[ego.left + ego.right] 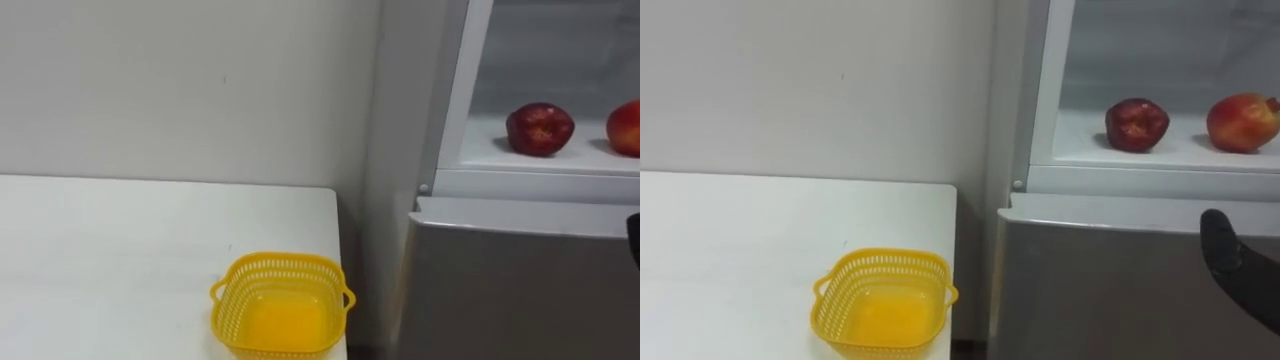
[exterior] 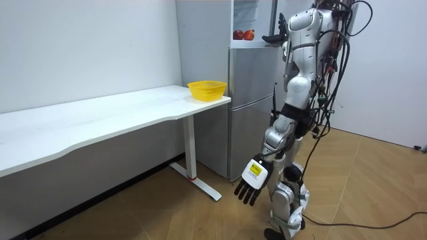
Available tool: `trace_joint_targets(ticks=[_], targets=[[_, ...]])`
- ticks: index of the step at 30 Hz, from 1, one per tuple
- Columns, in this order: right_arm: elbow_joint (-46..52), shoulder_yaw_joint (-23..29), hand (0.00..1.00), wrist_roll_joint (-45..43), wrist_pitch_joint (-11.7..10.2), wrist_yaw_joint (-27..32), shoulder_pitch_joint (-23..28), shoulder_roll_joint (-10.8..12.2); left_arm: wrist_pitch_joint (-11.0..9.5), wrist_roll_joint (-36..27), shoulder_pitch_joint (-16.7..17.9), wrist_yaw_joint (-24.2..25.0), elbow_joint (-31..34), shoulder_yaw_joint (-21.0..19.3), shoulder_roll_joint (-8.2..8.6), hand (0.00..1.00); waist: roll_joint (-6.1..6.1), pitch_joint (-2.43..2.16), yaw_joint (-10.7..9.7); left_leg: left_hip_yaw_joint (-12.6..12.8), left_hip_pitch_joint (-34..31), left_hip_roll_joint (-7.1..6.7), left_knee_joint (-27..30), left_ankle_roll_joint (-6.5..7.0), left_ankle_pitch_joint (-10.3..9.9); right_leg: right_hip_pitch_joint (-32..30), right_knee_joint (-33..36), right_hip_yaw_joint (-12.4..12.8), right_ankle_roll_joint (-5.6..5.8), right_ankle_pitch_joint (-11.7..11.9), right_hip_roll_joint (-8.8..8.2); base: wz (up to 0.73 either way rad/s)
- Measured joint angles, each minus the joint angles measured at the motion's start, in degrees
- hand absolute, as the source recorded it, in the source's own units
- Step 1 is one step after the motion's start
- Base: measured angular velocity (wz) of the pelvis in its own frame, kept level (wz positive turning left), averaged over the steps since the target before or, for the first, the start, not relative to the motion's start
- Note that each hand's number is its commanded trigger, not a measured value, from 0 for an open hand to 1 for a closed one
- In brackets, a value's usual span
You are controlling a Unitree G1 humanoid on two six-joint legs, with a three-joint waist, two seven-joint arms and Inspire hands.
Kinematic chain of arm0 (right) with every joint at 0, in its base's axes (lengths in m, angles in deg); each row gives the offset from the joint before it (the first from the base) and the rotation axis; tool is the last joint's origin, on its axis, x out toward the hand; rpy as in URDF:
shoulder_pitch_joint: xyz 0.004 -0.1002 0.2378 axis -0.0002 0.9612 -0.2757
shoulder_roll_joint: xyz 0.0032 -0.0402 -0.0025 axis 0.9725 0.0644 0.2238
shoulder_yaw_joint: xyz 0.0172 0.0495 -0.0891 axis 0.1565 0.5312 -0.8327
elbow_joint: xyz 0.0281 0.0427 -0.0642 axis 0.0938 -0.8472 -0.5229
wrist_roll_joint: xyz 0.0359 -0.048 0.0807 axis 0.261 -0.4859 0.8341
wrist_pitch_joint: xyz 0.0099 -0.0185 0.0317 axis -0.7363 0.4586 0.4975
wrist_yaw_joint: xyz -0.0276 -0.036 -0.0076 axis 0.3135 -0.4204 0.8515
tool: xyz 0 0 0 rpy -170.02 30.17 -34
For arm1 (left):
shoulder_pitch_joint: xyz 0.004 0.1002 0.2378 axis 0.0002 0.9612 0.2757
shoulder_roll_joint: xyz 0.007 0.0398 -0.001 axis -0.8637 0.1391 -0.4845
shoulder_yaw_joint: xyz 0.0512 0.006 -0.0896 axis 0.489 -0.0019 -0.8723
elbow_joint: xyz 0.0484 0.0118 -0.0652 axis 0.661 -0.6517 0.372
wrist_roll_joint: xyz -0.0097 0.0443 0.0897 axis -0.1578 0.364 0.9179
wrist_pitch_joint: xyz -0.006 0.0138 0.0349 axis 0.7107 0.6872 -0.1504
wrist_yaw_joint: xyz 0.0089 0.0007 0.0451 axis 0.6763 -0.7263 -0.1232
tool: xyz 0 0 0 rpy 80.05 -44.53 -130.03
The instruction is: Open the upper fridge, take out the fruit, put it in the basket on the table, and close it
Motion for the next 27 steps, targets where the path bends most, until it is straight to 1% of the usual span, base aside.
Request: trace_joint_targets(ticks=[7,9,13,14,16,18,20,21,23,26,27], targets=[[-0.14,0.01,0.00,0.95,-0.02,-2.41,-1.11,-0.02,0.14,2.32,-0.52,1.74,0.07,-0.02,-0.05,0.00,-0.65,0.08,-0.01,-0.08,0.03,0.00,0.11,0.00,0.00,0.09,0.01,-0.09,0.00,0.00,-0.05,0.00],[-0.14,0.02,0.00,1.33,-0.02,-2.67,-1.29,-0.02,0.27,3.81,-0.91,1.92,0.05,-0.03,-0.05,0.00,-0.83,0.10,-0.01,-0.11,0.02,-0.02,0.16,0.00,0.00,0.13,0.03,-0.13,0.00,0.00,-0.07,0.00],[-0.15,0.17,0.00,4.21,0.02,-3.71,-2.79,-0.18,0.39,5.59,-1.60,1.92,0.04,-0.06,-0.05,0.00,-1.00,0.26,-0.05,-0.70,-0.06,-0.09,0.17,0.00,-0.01,0.13,0.01,-0.27,0.00,0.00,-0.09,0.01],[-0.16,0.24,0.00,5.50,0.15,-3.75,-3.50,-0.70,0.43,5.92,-1.70,1.92,0.04,-0.06,-0.07,0.00,-1.03,0.29,-0.14,-0.82,-0.13,-0.11,0.18,0.00,-0.01,0.12,-0.04,-0.43,0.00,0.00,-0.10,0.07],[-0.46,0.41,0.00,6.86,0.17,-3.86,-4.43,-2.48,0.65,6.70,-1.73,1.92,0.06,-0.05,-0.08,0.00,-1.02,0.29,-0.17,-1.10,-0.21,-0.15,0.21,0.01,-0.01,0.18,-0.09,-0.64,0.01,0.00,-0.14,0.06],[-2.80,0.78,0.00,8.48,0.16,-4.98,-6.81,-5.02,1.03,6.71,-1.77,1.92,0.10,-0.02,-0.17,0.00,-1.34,0.27,-0.11,-1.46,-0.33,-0.15,0.50,0.01,0.00,0.24,-0.06,-0.61,0.01,0.00,-0.15,0.05],[-5.25,0.84,0.00,9.15,0.21,-5.62,-8.52,-6.31,1.04,6.71,-1.83,1.96,0.09,0.02,-0.31,0.00,-1.51,0.38,-0.06,-1.58,-0.35,-0.12,0.72,0.00,0.00,0.33,-0.06,-0.64,0.00,0.01,-0.14,0.04],[-6.18,0.85,0.00,9.24,0.27,-5.95,-8.89,-6.77,1.03,6.70,-1.87,2.02,0.09,0.04,-0.34,0.00,-1.62,0.45,0.08,-1.70,-0.38,-0.12,0.88,0.00,0.00,0.42,-0.08,-0.66,0.00,0.00,-0.14,0.05],[-8.23,0.85,0.00,9.76,0.22,-6.64,-9.95,-6.84,1.06,6.72,-1.78,2.54,0.08,0.18,-0.36,0.00,-1.77,0.64,0.09,-1.93,-0.18,-0.12,1.00,0.00,0.00,0.72,-0.11,-0.70,-0.01,0.00,-0.14,0.05],[-9.80,0.88,0.00,12.43,0.33,-7.51,-11.00,-6.85,1.11,7.15,-1.82,3.12,0.08,0.28,-0.36,0.00,-2.01,0.74,0.09,-2.19,-0.34,-0.16,1.04,0.00,0.00,0.73,-0.25,-0.85,-0.01,0.00,-0.19,0.04],[-9.80,0.88,0.00,13.43,0.33,-7.81,-11.01,-6.85,1.18,7.78,-1.88,3.13,0.08,0.37,-0.36,0.00,-2.10,0.69,0.09,-2.27,-0.46,-0.19,1.13,0.00,0.00,0.73,-0.34,-0.95,-0.01,0.00,-0.22,0.05]])
